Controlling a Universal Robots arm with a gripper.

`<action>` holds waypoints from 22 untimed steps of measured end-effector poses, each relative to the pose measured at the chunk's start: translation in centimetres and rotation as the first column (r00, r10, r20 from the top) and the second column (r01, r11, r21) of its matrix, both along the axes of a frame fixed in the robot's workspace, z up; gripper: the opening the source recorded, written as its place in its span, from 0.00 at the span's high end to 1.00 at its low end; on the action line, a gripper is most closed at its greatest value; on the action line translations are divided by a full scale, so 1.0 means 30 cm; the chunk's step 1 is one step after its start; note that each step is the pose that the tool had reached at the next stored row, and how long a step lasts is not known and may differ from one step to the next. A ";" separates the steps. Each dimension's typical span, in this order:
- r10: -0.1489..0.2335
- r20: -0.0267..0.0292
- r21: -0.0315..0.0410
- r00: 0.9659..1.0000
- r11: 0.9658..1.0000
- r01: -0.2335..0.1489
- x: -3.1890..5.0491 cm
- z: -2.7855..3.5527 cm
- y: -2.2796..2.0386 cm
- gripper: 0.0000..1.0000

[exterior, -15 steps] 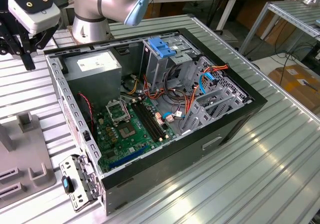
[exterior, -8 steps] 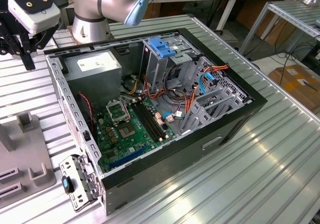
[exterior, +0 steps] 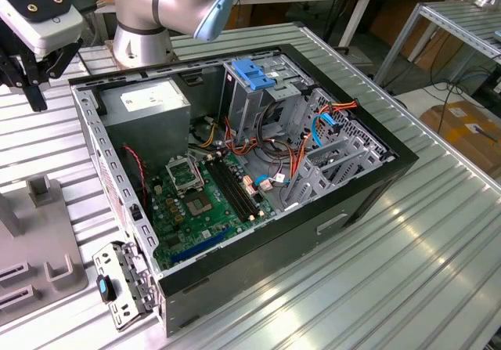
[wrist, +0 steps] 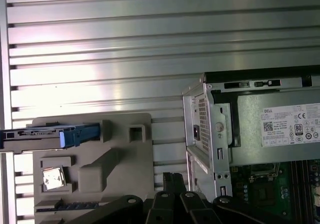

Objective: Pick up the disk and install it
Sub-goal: 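Reach for the disk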

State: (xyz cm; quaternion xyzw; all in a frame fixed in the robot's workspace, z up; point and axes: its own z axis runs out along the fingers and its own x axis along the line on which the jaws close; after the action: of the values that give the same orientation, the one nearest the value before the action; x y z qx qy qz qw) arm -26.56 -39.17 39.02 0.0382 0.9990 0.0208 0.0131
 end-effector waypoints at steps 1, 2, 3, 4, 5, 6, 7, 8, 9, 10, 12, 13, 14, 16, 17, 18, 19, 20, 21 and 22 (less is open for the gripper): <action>0.000 0.000 0.000 1.000 1.000 0.000 -0.004 0.000 0.000 0.89; 0.000 0.000 0.000 1.000 1.000 0.000 -0.011 0.000 0.000 0.89; 0.000 0.000 0.000 1.000 1.000 0.000 -0.019 0.000 0.001 0.89; 0.000 0.000 0.000 1.000 1.000 0.000 -0.022 0.000 0.001 0.89; -0.001 0.000 0.000 1.000 1.000 0.001 -0.025 0.000 0.001 0.89; -0.001 0.000 0.000 1.000 1.000 0.001 -0.028 0.000 0.001 0.89; -0.001 0.000 0.000 1.000 1.000 0.001 -0.031 0.000 0.001 0.89; -0.001 0.000 0.000 1.000 1.000 0.001 -0.036 0.000 0.001 0.89; -0.001 0.000 0.000 1.000 1.000 0.001 -0.039 0.000 0.001 0.89; -0.001 0.000 0.000 1.000 1.000 0.001 -0.044 0.000 0.001 0.89; -0.001 0.000 0.000 1.000 1.000 0.001 -0.054 0.000 0.001 0.89; -0.001 0.000 0.000 1.000 1.000 0.001 -0.057 0.000 0.001 0.89; -0.001 0.000 0.000 1.000 1.000 0.001 -0.063 0.000 0.001 0.89; -0.001 0.000 0.000 1.000 1.000 0.001 -0.067 0.000 0.001 0.89; -0.001 0.000 0.000 1.000 1.000 0.001 -0.067 0.000 0.001 0.89; -0.001 0.000 0.000 1.000 1.000 0.001 -0.067 0.000 0.001 0.89; -0.001 0.000 0.000 1.000 1.000 0.001 -0.068 0.000 0.001 0.89; -0.001 0.000 0.000 1.000 1.000 0.001 -0.068 0.000 0.001 0.89; -0.001 0.000 0.000 1.000 1.000 0.001 -0.068 0.000 0.001 0.89; -0.001 0.000 0.000 1.000 1.000 0.001 -0.068 0.000 0.001 0.89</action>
State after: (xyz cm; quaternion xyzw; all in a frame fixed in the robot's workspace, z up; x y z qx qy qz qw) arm -28.59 -39.14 39.01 0.0386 0.9989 0.0208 0.0131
